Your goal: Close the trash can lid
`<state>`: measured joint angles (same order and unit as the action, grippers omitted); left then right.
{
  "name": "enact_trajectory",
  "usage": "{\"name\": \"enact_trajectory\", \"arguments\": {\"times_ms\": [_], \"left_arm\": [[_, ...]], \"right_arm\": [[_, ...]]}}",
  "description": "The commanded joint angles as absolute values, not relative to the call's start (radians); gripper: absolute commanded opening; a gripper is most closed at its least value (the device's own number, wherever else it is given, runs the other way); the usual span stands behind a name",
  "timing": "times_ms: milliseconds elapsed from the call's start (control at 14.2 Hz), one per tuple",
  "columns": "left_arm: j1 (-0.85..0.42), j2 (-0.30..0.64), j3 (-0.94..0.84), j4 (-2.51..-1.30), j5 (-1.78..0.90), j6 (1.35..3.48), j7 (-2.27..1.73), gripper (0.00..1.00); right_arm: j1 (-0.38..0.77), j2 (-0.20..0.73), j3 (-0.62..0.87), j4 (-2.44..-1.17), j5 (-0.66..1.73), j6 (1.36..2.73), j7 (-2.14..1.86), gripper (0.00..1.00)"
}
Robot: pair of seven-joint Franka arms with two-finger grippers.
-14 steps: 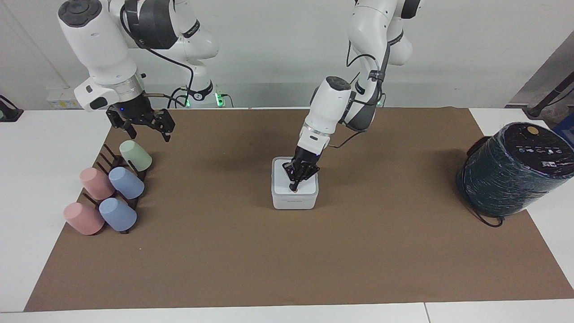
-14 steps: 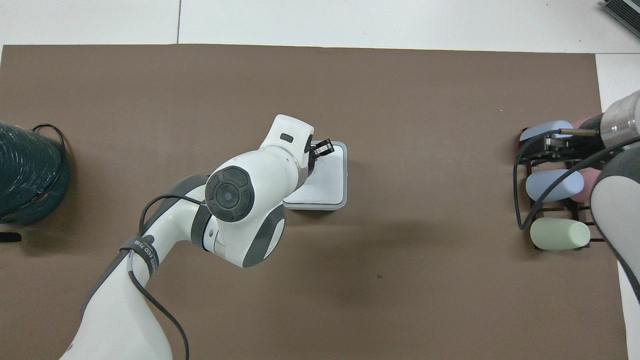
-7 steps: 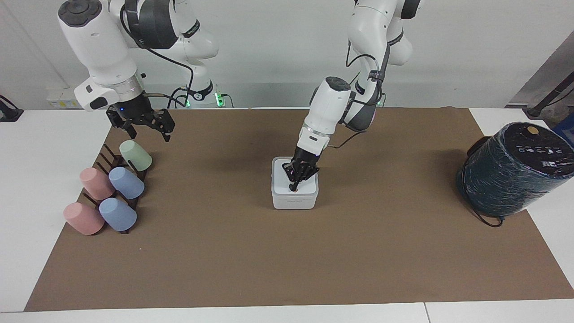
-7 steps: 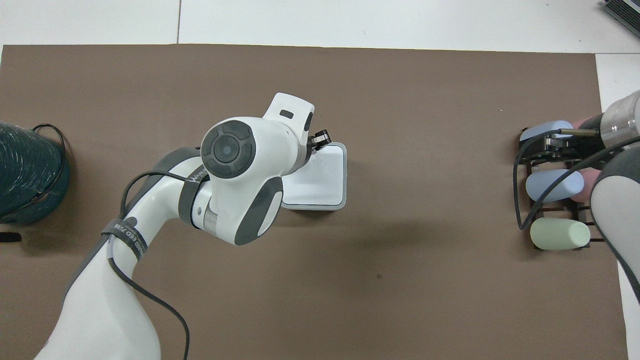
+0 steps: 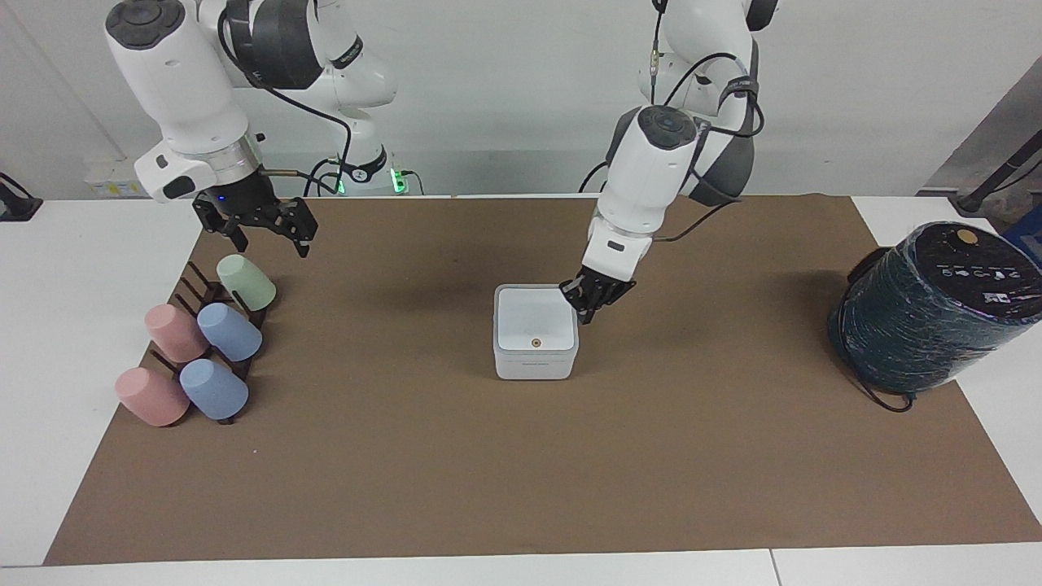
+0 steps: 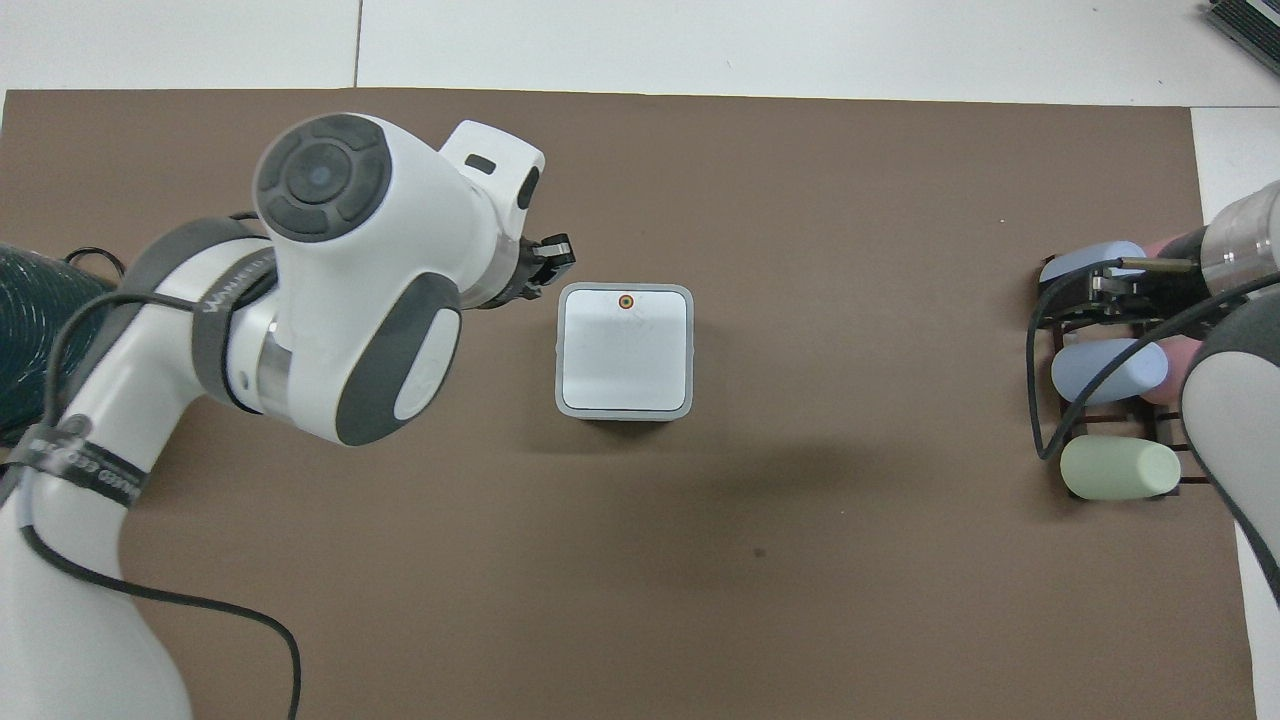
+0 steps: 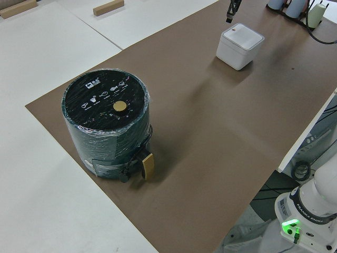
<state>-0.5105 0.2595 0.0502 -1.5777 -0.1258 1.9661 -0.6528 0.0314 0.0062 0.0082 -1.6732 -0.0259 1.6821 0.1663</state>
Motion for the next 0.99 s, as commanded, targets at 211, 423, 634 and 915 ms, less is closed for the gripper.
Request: {"name": "enact_trajectory", "arguments": {"times_ms": [211,423,634,915], "left_arm": [[-0.306,0.195,0.048,-1.531,-0.086,1.755,-0.294,0.05],[-0.194,0.137,0.048,-1.529,-0.069,1.698,-0.12,0.11],[-0.128,0.091,0.048,-1.529,-0.029,1.675,-0.034,0.39],[-0.13,0.084,0.046,-1.531,0.0,1.687,-0.034,1.0]], "right_arm": [[0.023,-0.014,0.008,-1.695,-0.006,1.692,0.135,1.0],[0.023,-0.014,0.008,-1.695,-0.006,1.692,0.135,1.0],[0.023,-0.014,0.008,-1.695,-0.006,1.692,0.135,1.0],[0.023,-0.014,0.008,-1.695,-0.006,1.692,0.135,1.0]]}}
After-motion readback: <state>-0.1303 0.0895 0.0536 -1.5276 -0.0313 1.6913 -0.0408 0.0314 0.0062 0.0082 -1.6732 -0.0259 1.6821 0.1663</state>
